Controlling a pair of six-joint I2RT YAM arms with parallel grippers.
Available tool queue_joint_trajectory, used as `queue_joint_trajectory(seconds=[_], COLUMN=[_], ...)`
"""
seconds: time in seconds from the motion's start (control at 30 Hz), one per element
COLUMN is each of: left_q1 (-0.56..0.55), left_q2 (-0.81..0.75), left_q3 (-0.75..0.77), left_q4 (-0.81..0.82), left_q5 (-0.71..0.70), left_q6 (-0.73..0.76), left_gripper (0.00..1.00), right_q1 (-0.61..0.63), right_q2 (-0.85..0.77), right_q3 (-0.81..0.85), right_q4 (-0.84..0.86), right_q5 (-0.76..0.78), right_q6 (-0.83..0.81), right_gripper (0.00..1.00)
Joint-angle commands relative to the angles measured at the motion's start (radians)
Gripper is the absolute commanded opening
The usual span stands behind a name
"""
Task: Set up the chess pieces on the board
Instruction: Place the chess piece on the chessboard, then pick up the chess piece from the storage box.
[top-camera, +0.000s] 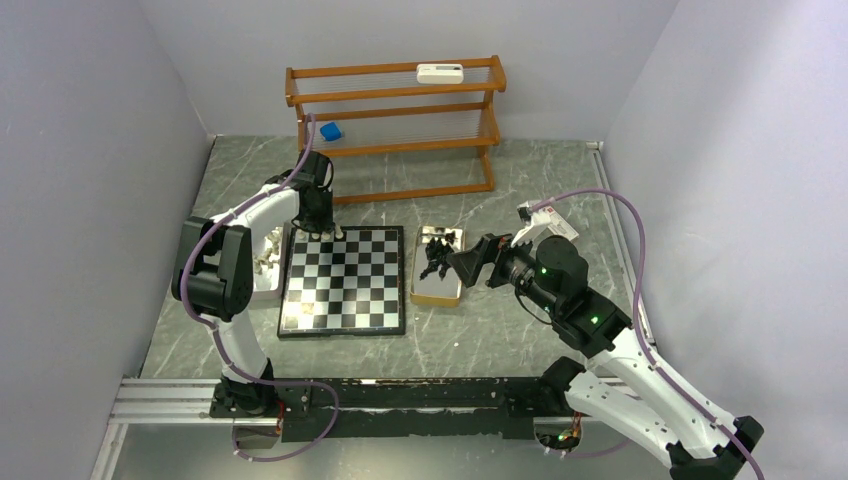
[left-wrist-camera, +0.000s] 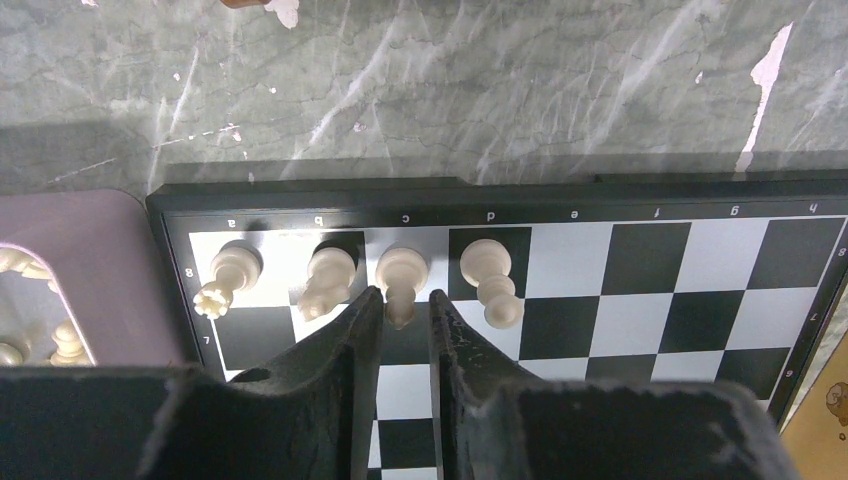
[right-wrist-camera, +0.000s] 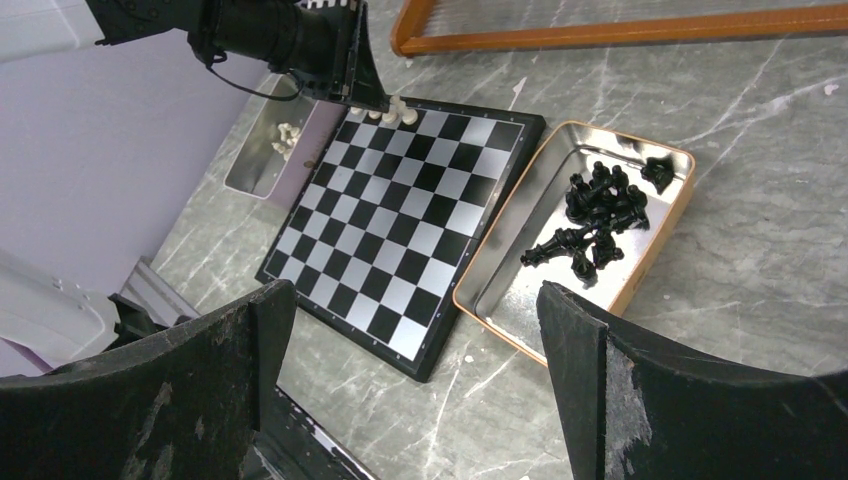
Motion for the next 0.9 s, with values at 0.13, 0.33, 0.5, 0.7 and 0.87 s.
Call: queue_joint_trajectory(seconds=[0.13, 0.33, 0.5, 0.7, 0.87], left_q1=[-0.01, -0.009, 0.023, 0.14, 0.255], left_q2=[-0.07, -0.149, -0.255, -0.328, -0.354], left_q3=[0.066, 0.089, 0.057, -0.019, -0.114], left_q4=[-0.016, -0.047, -0.047, -0.062, -0.037], left_q5=[0.011, -0.051, -0.134, -0.199, -0.177], left_q6=[0.007, -0.018, -0.044, -0.078, -0.081], left_gripper=[0.32, 0.32, 0.31, 0.34, 0.34], right_q1=[0.003, 0.003, 0.005, 0.003, 0.003], right_q2=[-0.008, 0.001, -0.001, -0.001, -0.005], right_q3=[-0.013, -0.011, -0.01, -0.006, -0.018], right_q4=[0.017, 0.028, 0.024, 0.029, 0.039], right_q5=[0.009, -0.001, -0.007, -0.004, -0.013], right_q6=[-0.004, 0.006, 0.007, 0.002, 0.004], right_gripper=[0.95, 0.95, 0.95, 0.95, 0.95])
